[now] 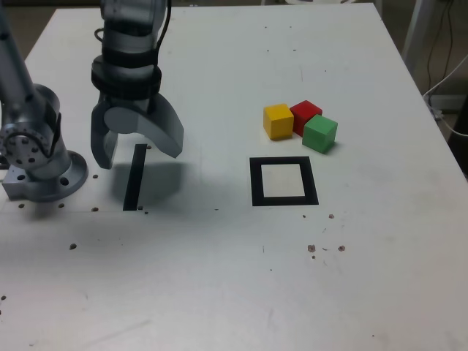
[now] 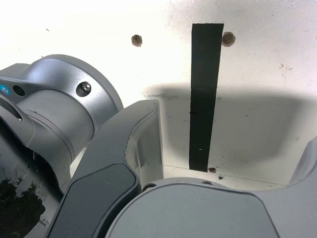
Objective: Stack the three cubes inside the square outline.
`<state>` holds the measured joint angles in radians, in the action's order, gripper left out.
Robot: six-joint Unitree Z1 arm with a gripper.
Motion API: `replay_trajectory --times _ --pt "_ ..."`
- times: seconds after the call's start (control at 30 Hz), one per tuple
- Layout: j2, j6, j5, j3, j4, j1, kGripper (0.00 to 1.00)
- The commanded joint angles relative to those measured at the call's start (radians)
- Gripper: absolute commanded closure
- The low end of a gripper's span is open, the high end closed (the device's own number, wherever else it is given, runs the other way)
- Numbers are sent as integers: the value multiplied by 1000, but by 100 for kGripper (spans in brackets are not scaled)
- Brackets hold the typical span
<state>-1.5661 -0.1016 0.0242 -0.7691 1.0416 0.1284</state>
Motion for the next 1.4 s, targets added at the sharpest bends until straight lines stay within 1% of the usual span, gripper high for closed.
replay_trajectory --times 0.0,0.67,0.73,0.97,1.13,1.27,1.37 --pt "-5 -1 -1 -2 -1 0 1" --pt "-7 9 4 -23 -4 -8 1" --pt "-20 22 2 -55 4 -23 0" --pt "-104 85 -11 -253 102 -95 0" --pt "-157 121 -2 -376 157 -123 0" --pt "-198 149 8 -469 186 -131 0" --pt "-247 174 9 -568 223 -138 0"
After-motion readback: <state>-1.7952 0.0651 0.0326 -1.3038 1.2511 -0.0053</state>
